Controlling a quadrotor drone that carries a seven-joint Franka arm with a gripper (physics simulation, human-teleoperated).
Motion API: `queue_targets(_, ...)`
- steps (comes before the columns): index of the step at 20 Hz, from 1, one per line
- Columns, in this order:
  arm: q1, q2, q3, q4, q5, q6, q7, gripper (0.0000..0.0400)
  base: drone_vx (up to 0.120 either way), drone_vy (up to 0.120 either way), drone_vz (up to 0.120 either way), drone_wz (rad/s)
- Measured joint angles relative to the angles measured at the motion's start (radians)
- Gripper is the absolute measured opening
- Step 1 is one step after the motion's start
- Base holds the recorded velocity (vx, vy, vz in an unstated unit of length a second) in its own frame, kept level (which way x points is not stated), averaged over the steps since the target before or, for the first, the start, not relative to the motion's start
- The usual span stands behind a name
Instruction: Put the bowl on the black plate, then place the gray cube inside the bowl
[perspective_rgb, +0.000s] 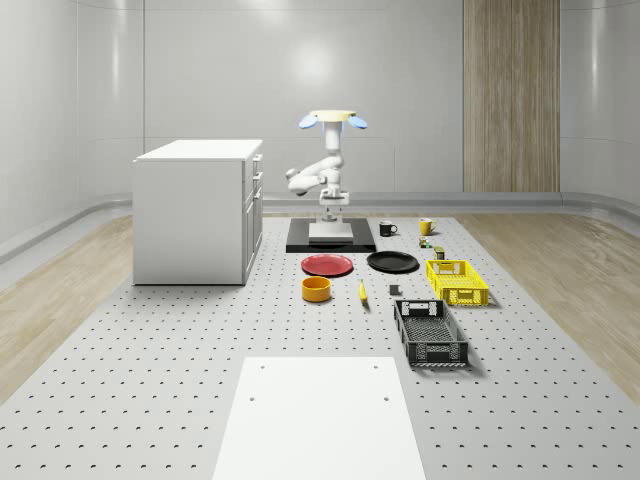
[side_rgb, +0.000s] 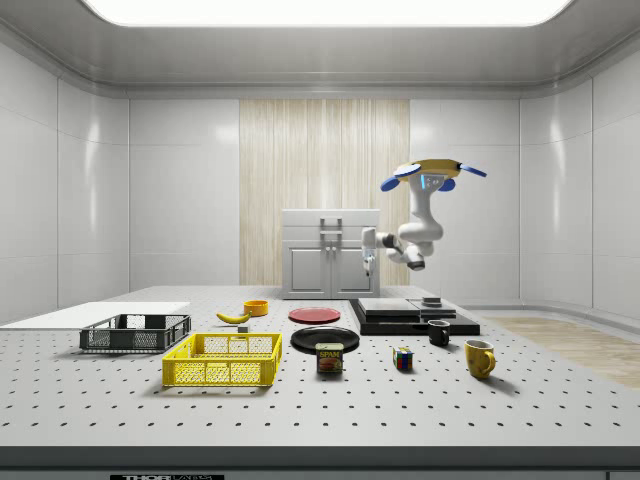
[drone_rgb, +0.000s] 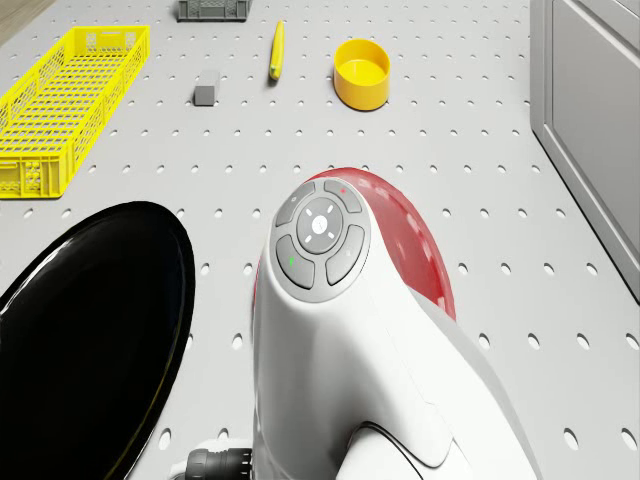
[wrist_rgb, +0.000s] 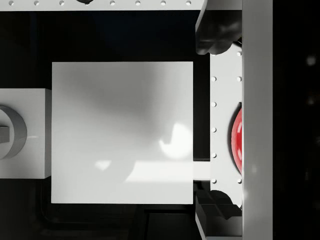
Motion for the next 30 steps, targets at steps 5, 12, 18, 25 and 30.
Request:
queue_targets(5,-0.01,-0.026,0.009,0.002,0.013,0.022,0.01,0.04,0.12,0.0,0.0,0.0)
queue_targets(12,-0.022,-0.06,0.02,0.004,0.031,0.053,0.021,0.04,0.12,0.0,0.0,0.0)
queue_targets(18,-0.031,-0.088,0.028,0.006,0.046,0.079,0.029,0.04,0.12,-0.067,-0.013,0.0)
queue_targets(25,-0.041,-0.119,0.037,0.008,0.061,0.108,0.038,0.04,0.12,0.0,-0.12,0.0)
queue_targets(30,-0.047,-0.14,0.042,0.01,0.071,0.127,0.044,0.04,0.12,0.0,-0.064,0.0)
